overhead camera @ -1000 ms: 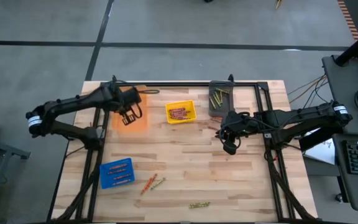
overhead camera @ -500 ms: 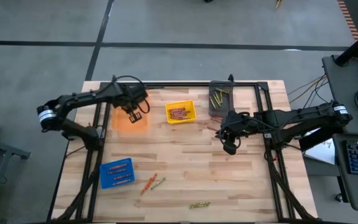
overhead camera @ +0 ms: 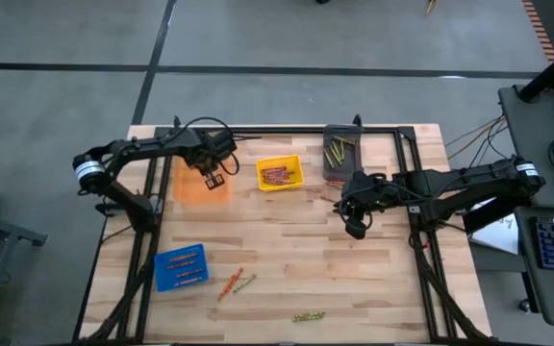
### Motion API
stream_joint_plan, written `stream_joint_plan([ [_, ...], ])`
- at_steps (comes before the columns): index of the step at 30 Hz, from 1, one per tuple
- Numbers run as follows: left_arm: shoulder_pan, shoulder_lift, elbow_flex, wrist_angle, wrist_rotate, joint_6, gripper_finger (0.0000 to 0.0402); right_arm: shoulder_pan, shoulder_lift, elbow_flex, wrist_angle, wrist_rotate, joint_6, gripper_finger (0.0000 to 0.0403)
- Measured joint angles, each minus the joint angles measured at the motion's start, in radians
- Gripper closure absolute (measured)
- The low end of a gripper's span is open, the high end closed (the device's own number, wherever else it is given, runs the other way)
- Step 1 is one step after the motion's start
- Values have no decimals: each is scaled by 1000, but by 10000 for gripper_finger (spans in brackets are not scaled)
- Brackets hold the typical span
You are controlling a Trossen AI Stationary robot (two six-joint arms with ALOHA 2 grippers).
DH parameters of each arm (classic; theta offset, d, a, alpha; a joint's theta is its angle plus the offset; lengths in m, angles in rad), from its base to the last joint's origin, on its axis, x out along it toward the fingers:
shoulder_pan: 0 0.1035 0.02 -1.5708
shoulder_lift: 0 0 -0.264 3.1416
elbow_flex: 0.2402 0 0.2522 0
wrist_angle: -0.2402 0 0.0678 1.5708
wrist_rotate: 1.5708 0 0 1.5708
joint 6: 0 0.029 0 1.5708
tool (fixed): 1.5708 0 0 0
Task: Sort crayons
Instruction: Put the blue crayon into the orange bin, then put the red crayon into the yellow bin
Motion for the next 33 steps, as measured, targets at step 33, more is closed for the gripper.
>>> stream_joint_plan([
  [33,81,1,-97,144,-25,48,330,0,0,0,31,0,-11,346],
])
